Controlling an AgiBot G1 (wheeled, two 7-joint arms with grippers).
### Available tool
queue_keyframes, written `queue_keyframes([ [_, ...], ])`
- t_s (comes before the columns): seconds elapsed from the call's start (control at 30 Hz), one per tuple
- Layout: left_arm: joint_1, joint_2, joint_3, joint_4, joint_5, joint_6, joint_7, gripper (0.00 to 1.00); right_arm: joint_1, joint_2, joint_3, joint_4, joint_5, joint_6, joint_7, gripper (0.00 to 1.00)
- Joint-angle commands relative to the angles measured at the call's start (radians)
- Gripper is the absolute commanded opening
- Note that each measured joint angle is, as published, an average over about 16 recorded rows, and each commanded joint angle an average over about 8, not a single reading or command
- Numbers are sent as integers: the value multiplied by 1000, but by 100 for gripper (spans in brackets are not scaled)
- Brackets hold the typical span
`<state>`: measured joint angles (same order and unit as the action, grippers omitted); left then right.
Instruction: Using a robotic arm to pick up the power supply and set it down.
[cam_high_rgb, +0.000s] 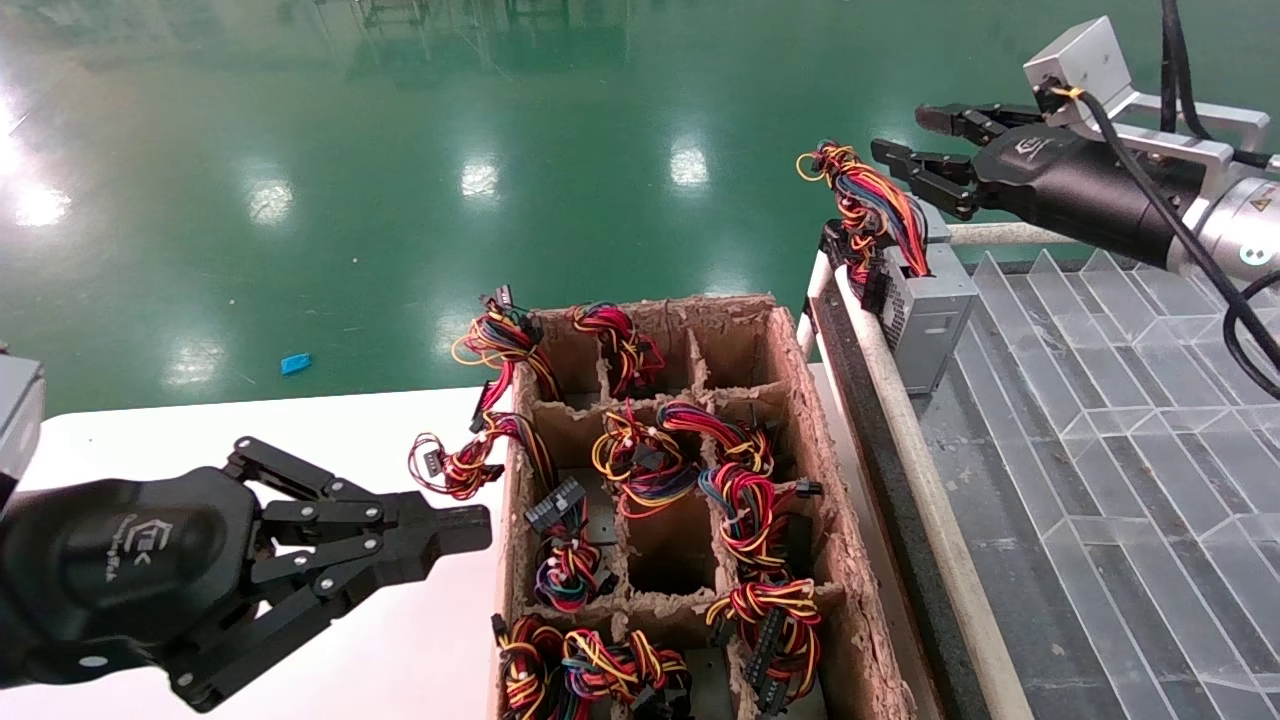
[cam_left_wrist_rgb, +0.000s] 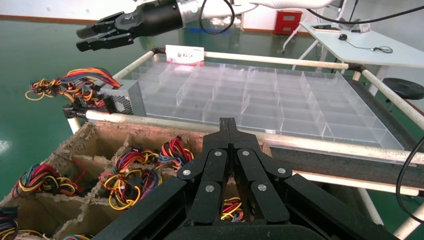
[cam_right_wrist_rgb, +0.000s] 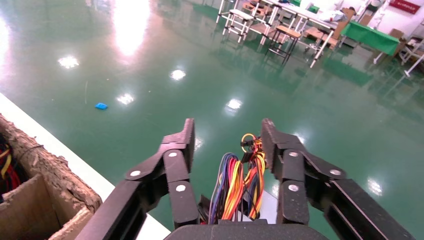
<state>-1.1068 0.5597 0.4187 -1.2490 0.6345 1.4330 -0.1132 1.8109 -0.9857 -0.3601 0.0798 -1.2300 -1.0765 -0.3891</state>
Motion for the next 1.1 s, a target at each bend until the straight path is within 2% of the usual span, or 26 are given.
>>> queue_keyframes([
  [0.03,0,0,0,0,0,0,0,0,4,0,-2,-1,-2,-6,0,100],
  [0.4,0,0,0,0,0,0,0,0,-6,27,27,32,47,-80,-21,100],
  [0.77,0,0,0,0,0,0,0,1,-128,86,36,230,123,-140,79,100],
  [1.03,0,0,0,0,0,0,0,99,-227,133,43,388,184,-185,160,100],
  [1.1,0,0,0,0,0,0,0,100,-251,145,45,428,200,-196,180,100],
])
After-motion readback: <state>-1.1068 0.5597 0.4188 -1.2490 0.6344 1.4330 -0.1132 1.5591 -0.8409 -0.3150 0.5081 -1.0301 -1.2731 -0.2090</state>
